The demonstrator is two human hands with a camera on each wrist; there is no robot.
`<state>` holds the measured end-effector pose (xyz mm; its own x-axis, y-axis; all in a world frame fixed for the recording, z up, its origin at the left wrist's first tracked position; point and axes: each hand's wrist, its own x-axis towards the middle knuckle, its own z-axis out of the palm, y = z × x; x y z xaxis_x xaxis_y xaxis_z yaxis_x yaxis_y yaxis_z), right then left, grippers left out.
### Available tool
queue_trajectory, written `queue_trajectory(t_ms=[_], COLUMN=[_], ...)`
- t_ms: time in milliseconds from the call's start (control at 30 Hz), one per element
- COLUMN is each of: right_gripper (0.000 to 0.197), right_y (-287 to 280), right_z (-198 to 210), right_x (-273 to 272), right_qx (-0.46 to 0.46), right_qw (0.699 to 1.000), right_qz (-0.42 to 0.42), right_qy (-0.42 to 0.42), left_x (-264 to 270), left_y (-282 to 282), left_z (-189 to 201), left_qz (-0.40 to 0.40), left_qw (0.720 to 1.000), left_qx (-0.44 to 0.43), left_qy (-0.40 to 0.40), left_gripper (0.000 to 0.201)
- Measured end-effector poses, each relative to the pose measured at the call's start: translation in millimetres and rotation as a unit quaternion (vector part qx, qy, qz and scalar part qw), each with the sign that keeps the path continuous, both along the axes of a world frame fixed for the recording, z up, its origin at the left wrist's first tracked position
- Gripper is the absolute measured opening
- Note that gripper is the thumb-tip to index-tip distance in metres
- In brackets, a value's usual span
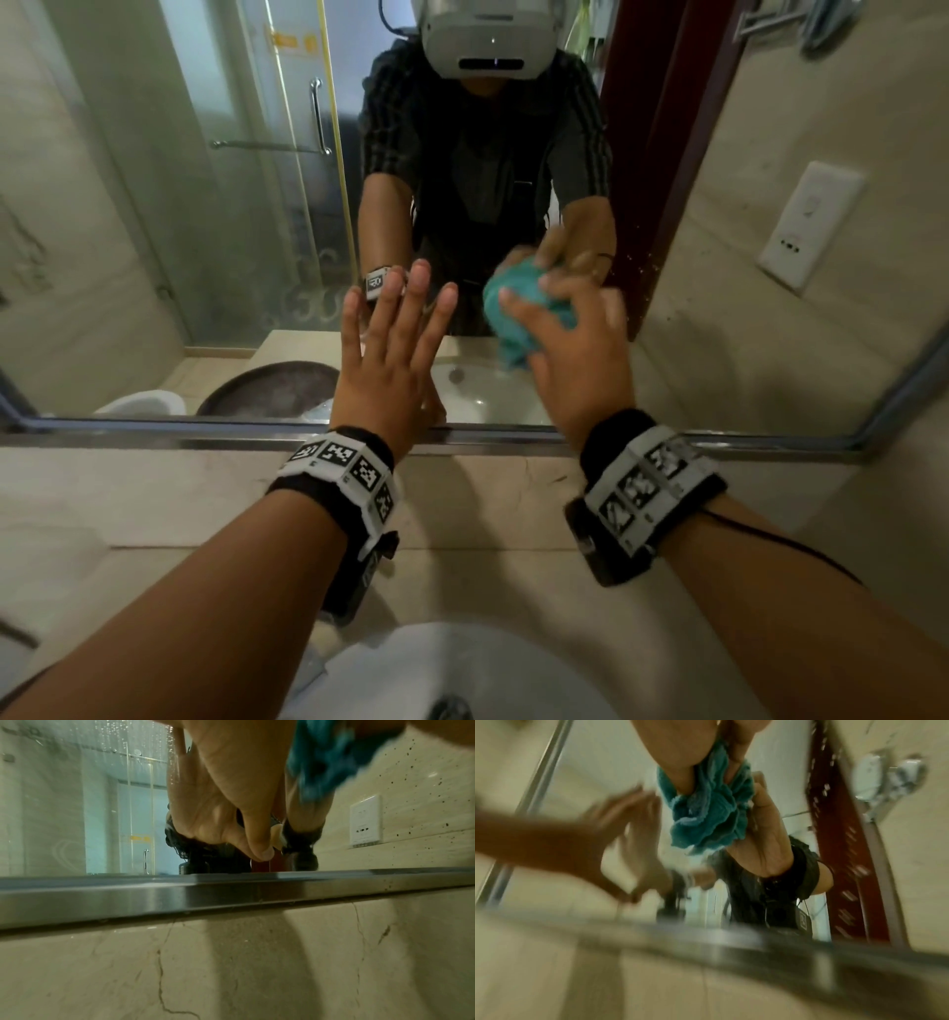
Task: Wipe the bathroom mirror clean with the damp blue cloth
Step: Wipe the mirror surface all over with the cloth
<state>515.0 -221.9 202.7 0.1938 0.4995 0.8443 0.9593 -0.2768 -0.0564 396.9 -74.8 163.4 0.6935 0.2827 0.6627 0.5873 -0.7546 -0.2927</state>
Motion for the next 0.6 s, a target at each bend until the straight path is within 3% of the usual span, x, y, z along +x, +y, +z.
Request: queue_trajectory(t_ms=[100,200,367,433,500,600], right_gripper=[0.045,0.047,0.050,0.050,0.047,0.047], right_y=[-21,-39,-10,0,-1,-29], right_z=[-59,-56,26,31,2,-55], right_x=[5,14,-1,-7,-8,-4], right_qx=[-0.179,-0.233,-0.020,0.023,-0.072,-0.252], right_qw=[0.982,0.972,0.999,0.998,0.993,0.967], right_qz=[0.015,0.010,0.016,0.011,0.011,0.006], right_qy=[-0.054,-0.036,0.036,0.057,0.091,0.039], left_x=[1,2,2,2,3,2], left_y=[0,0,-1,-1,-2,-2], left_z=[-1,-1,-1,-1,-2,-1], left_qz=[-0.002,0.003,0.010,0.007,-0.003,0.004], left_qw=[1.000,1.000,1.000,1.000,1.000,1.000], left_qx=[0.008,0.005,0.002,0.006,0.003,-0.003], left_qy=[-0.007,-0.007,-0.001,-0.005,-0.013,0.005], left_gripper=[0.134,0.136,0.138,0.134,0.131,0.136])
